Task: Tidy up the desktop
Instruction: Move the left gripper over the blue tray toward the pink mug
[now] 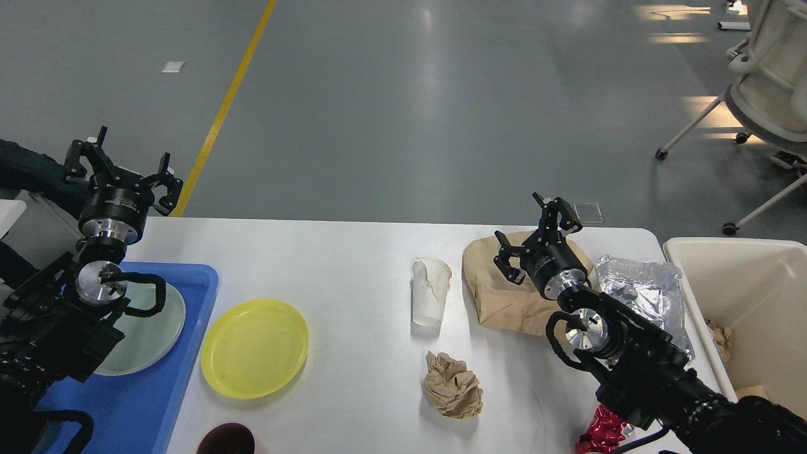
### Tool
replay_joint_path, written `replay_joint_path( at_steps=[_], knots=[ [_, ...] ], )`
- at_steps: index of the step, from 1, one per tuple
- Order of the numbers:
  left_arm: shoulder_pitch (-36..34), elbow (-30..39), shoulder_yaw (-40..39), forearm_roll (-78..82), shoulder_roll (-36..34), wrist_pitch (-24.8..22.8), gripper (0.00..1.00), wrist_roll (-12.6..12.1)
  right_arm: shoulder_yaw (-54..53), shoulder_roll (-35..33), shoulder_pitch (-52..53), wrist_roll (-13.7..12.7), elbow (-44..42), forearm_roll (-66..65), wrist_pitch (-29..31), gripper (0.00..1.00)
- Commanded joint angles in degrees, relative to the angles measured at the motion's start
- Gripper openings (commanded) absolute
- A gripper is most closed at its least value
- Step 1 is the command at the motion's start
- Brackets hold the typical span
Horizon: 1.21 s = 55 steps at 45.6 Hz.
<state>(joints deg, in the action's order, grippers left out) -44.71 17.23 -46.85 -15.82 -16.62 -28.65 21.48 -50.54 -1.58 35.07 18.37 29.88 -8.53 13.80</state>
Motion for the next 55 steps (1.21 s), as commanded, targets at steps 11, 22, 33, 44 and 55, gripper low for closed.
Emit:
replay_joint_path(
  at_steps=[11, 22, 33, 44, 55],
  knots=[
    [0.2, 0.1, 1.5, 0.5, 2.0, 1.6, 0.96, -1.7, 0.0, 0.0, 0.0, 0.0, 0.0, 0.0, 0.0, 1.00],
    [-1.2, 0.2, 17.6, 2.2, 1.7, 3.1, 0.96, -0.9, 0.0, 0.0, 0.0, 0.0, 0.0, 0.0, 0.0, 1.00],
    [-2.3, 0.2, 20.5, 6.8, 0.2, 2.9, 0.96, -1.1, 0.0, 0.0, 0.0, 0.0, 0.0, 0.0, 0.0, 1.00],
    [-2.5, 0.0, 20.7, 7.5, -3.0, 2.0, 0.96, -1.8, 0.0, 0.0, 0.0, 0.0, 0.1, 0.0, 0.0, 1.00],
    [-6.3, -0.8, 36.1, 7.5, -6.0, 2.3, 0.96, -3.5, 0.0, 0.0, 0.0, 0.0, 0.0, 0.0, 0.0, 1.00]
  ],
)
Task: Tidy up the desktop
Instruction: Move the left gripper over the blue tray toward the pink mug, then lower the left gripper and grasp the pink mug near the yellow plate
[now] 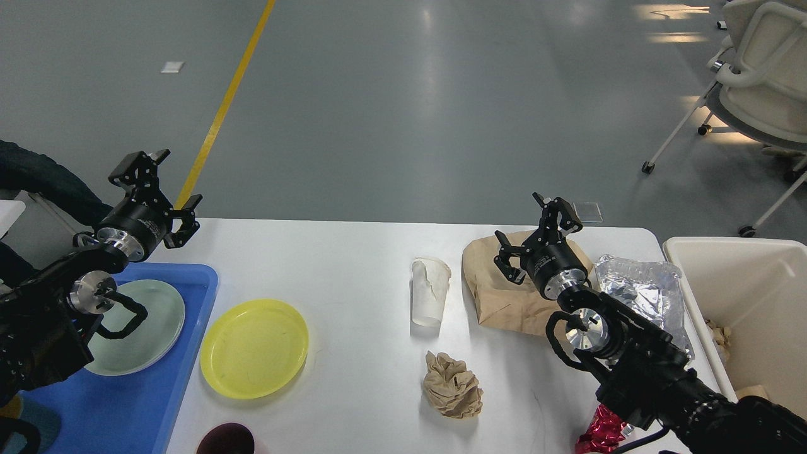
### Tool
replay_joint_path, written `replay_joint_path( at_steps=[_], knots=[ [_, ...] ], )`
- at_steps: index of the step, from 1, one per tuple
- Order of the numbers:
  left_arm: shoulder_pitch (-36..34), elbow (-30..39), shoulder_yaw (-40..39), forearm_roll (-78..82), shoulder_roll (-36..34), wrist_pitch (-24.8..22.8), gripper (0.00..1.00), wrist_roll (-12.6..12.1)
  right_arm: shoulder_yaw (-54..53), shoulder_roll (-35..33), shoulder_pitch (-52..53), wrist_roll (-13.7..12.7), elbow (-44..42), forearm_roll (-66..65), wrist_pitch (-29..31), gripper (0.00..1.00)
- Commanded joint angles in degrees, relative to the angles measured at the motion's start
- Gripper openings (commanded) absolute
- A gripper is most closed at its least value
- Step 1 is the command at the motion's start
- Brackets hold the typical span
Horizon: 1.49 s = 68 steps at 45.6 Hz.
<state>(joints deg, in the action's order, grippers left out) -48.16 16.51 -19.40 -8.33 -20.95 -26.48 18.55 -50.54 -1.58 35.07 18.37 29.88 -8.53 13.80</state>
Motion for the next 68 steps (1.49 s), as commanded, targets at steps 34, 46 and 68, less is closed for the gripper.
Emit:
replay_joint_path(
  at_steps=[34, 46, 68],
  knots=[
    [-21.9, 0.8, 71.6, 1.1, -6.6, -8.3, 0.96, -0.6, 0.0, 0.0, 0.0, 0.0, 0.0, 0.0, 0.0, 1.00],
    [-28.1, 1.2, 84.3, 7.3, -4.6, -28.5, 0.96, -0.6, 0.0, 0.0, 0.0, 0.0, 0.0, 0.0, 0.0, 1.00],
    [-32.3, 5.2, 93.4, 11.0, -4.3, -28.5, 0.96, -0.7, 0.0, 0.0, 0.0, 0.0, 0.0, 0.0, 0.0, 1.00]
  ],
)
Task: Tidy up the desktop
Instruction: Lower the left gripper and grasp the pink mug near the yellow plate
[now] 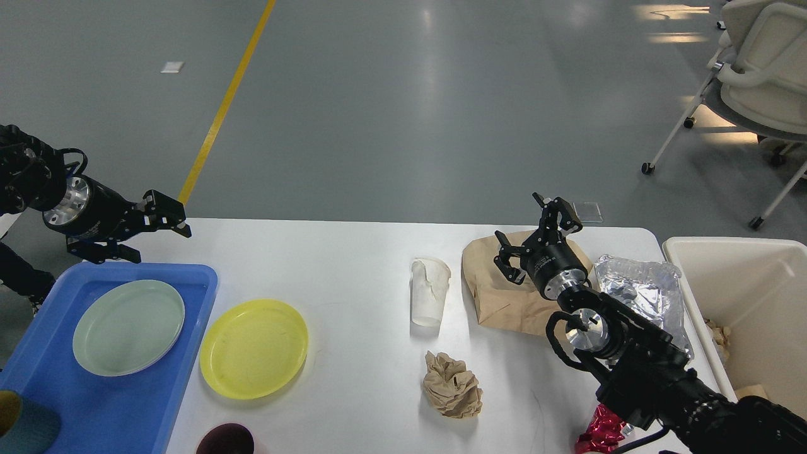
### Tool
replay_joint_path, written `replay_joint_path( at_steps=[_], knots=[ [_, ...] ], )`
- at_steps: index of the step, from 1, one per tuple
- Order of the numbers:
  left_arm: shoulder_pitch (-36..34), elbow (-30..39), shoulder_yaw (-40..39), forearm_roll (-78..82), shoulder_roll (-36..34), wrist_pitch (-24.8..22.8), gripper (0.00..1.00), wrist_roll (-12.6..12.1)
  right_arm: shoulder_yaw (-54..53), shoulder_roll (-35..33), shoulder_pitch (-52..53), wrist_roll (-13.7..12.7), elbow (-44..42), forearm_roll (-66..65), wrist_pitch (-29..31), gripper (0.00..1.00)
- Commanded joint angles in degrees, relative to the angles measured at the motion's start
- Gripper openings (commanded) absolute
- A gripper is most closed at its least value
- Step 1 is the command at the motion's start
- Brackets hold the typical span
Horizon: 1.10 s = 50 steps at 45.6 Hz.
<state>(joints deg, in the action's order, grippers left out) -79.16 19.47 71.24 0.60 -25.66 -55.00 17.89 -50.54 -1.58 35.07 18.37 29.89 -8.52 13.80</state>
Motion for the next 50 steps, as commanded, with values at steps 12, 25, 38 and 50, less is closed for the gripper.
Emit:
replay_joint_path(
  at_steps=[12, 25, 38, 50],
  knots=[
    [-6.7, 15.2, 3.9, 9.4, 2.1, 0.0, 0.96, -0.1, 0.0, 0.0, 0.0, 0.0, 0.0, 0.0, 0.0, 1.00],
    [-8.8, 22.6, 3.6, 12.2, 4.0, 0.0, 0.96, -4.0, 0.0, 0.0, 0.0, 0.0, 0.0, 0.0, 0.0, 1.00],
    [-11.8, 30.4, 3.6, 12.2, 5.3, 0.0, 0.96, -13.0, 0.0, 0.0, 0.0, 0.0, 0.0, 0.0, 0.0, 1.00],
    [-19.3, 40.9, 3.8, 12.5, 5.4, 0.0, 0.96, -15.6, 0.0, 0.0, 0.0, 0.0, 0.0, 0.0, 0.0, 1.00]
  ],
)
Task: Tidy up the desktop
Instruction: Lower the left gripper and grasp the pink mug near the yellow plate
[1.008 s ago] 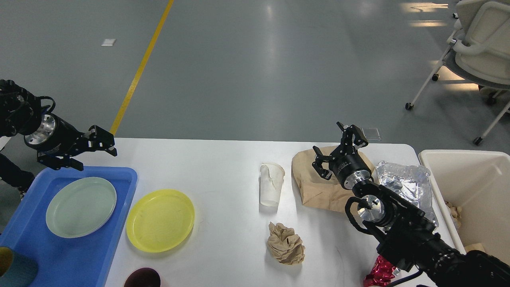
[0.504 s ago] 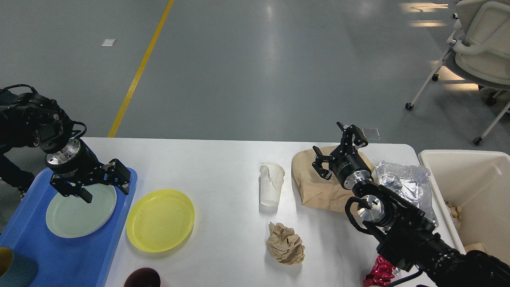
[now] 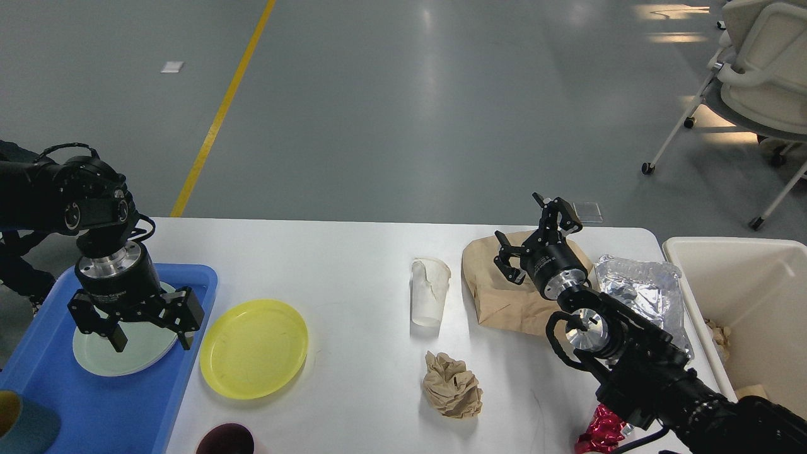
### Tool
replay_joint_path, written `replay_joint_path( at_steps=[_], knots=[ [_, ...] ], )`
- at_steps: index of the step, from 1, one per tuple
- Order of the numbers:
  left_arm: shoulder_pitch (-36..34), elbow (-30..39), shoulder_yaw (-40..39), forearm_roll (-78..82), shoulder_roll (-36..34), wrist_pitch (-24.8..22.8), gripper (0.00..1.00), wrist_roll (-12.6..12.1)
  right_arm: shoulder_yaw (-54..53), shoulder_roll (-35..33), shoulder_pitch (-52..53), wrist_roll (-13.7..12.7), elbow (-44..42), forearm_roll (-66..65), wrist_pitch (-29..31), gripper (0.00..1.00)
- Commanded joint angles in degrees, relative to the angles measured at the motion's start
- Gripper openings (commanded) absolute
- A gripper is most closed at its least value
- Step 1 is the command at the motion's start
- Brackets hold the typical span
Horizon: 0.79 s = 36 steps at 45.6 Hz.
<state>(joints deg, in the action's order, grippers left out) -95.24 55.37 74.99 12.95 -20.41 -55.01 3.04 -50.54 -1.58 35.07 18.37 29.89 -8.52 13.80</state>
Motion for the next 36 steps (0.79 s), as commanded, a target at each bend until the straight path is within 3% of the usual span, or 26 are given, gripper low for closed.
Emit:
replay_joint_path(
  at_steps=[1, 14, 36],
  knots=[
    [-3.7, 6.0, 0.1, 0.2, 0.5, 0.0, 0.96, -0.8, 0.0, 0.0, 0.0, 0.0, 0.0, 0.0, 0.0, 1.00],
    [-5.0, 11.6, 0.1, 2.1, 8.3, 0.0, 0.96, -1.5, 0.0, 0.0, 0.0, 0.0, 0.0, 0.0, 0.0, 1.00],
    [1.5, 10.7, -0.6, 2.2, 14.7, 0.0, 0.96, -1.5, 0.0, 0.0, 0.0, 0.0, 0.0, 0.0, 0.0, 1.00]
  ],
)
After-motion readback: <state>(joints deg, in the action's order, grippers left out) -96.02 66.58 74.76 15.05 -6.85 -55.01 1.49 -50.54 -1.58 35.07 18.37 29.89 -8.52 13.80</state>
